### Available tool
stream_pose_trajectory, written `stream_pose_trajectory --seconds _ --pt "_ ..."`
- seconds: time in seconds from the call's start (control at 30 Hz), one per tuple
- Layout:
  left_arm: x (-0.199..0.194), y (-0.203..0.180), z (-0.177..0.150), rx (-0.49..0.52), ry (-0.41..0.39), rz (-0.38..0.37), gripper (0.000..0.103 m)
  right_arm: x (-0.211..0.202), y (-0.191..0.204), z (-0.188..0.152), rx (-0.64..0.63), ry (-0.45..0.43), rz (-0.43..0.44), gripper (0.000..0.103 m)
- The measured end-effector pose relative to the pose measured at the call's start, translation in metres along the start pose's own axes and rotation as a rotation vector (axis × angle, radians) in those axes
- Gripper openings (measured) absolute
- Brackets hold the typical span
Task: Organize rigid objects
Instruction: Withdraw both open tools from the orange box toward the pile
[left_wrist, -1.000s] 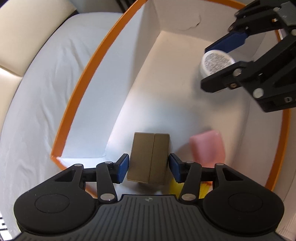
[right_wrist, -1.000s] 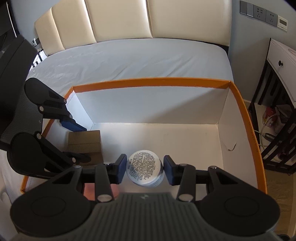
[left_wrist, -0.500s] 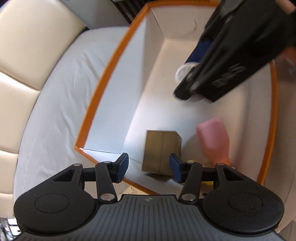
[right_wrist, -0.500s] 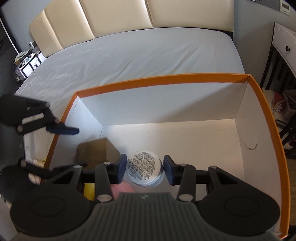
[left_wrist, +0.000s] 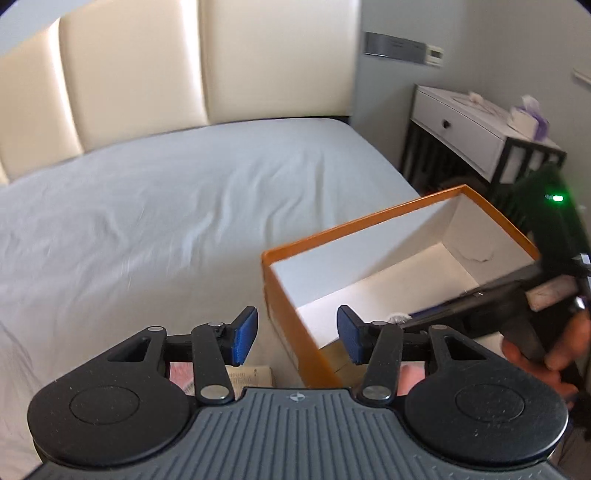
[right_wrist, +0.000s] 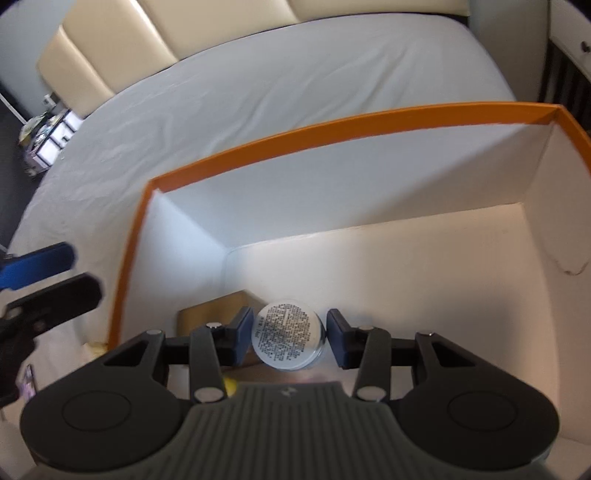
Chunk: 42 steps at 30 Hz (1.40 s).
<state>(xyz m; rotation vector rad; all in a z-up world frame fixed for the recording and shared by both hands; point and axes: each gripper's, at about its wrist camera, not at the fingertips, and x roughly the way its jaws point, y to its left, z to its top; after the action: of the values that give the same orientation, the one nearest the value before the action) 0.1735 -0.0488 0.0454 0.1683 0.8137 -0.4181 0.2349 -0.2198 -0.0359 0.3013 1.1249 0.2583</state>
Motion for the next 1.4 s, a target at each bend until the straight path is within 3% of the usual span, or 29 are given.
stream_pose_trajectory --seconds 0.2,0.3,0.47,0.87,1.1,1.3,1.4 --pt "0.015 0.011 -0.016 -0.138 0.019 -0.123 0.045 0.002 0.012 0.005 -0.049 0.000 -0.060 0.043" --pt "0.013 0.018 -0.022 -0.175 0.007 -0.148 0.039 0.010 0.009 0.012 -0.044 0.011 -0.122 0.043" --pt "0.017 0.029 -0.033 -0.216 -0.011 -0.199 0.034 0.028 0.014 0.015 -0.044 0.076 -0.125 0.043" --pt "0.022 0.025 -0.045 -0.205 -0.023 -0.214 0.034 0.039 0.014 0.018 -0.030 0.110 -0.136 0.046" --pt "0.011 0.015 -0.050 -0.153 -0.045 -0.173 0.034 0.003 0.028 0.003 -0.107 -0.080 -0.190 0.058" --pt "-0.016 0.009 -0.036 -0.127 -0.052 -0.110 0.034 -0.037 0.053 -0.023 -0.255 -0.238 -0.182 0.061" --pt "-0.036 0.016 -0.033 -0.140 -0.056 -0.092 0.034 -0.057 0.068 -0.039 -0.314 -0.318 -0.129 0.061"
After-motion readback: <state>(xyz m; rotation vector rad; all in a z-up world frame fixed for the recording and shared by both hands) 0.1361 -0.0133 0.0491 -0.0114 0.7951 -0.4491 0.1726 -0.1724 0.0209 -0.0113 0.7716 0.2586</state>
